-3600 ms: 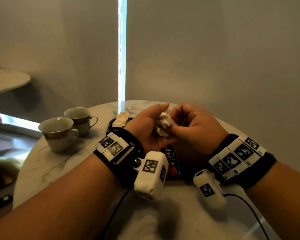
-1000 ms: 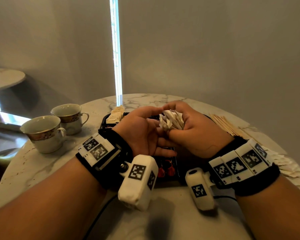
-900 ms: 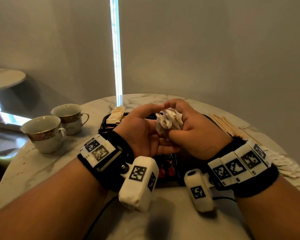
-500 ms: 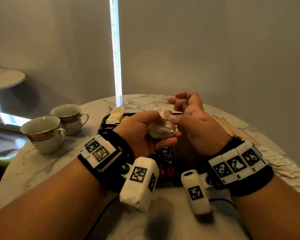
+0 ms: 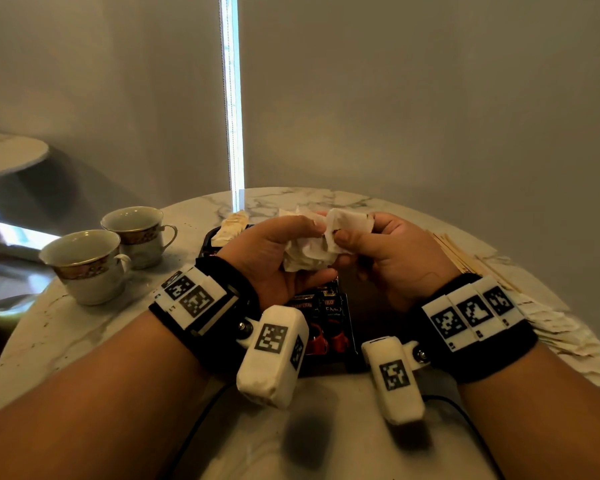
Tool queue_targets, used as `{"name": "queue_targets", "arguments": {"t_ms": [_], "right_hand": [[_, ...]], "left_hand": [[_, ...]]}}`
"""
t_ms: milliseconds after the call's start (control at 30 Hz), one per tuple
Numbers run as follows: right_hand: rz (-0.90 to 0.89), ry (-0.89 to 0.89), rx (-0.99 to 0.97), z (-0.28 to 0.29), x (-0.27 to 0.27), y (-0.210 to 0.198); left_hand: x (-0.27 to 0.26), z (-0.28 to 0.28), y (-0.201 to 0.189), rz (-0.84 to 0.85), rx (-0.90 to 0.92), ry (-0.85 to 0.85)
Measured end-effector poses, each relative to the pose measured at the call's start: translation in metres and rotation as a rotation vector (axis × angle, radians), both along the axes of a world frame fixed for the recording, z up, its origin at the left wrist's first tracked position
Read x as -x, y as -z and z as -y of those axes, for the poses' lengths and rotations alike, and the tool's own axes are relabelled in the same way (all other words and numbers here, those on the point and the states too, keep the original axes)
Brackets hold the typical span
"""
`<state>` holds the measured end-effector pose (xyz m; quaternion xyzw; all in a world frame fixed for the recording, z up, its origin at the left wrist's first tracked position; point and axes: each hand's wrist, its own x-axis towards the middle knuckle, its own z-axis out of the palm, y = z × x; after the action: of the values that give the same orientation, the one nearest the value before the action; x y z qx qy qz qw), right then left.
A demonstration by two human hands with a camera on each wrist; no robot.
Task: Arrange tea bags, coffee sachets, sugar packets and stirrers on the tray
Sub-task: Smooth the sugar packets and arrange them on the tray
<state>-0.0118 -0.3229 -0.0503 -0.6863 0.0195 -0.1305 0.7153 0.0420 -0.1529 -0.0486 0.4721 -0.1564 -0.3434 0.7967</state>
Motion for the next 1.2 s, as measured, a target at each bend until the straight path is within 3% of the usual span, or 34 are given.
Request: {"name": "queue_targets", "arguments": {"t_ms": [167, 300, 433, 633, 900, 1033, 1200], "right_hand": [[-0.093, 0.121, -0.197, 0.023, -0.015, 0.003], [-0.404, 0.172, -0.331, 0.044, -0.023, 0.015], [-0.581, 0.172, -0.272, 0.049, -0.019, 0.021], [-0.671, 0.122, -0.164, 0.042, -0.005, 0.023], [-0.654, 0.077, -0.089, 0.033, 0.021, 0.016], [-0.476, 0.139, -0.065, 0.039, 0.011, -0.008], [-0.294, 0.126, -0.239, 0.028, -0.016, -0.041]], "left_hand": [[-0.004, -0.001, -0.005, -0.026, 0.026, -0.091], [-0.009, -0.011, -0.014, 0.004, 0.073, -0.101], [-0.012, -0.017, -0.021, 0.012, 0.133, -0.109], [-0.01, -0.019, -0.032, 0.007, 0.118, -0.112], [-0.017, -0.024, -0.045, 0.008, 0.093, -0.119], [-0.026, -0.036, -0.035, -0.04, 0.176, -0.133], [-0.031, -0.041, -0.02, -0.078, 0.135, -0.156]]}}
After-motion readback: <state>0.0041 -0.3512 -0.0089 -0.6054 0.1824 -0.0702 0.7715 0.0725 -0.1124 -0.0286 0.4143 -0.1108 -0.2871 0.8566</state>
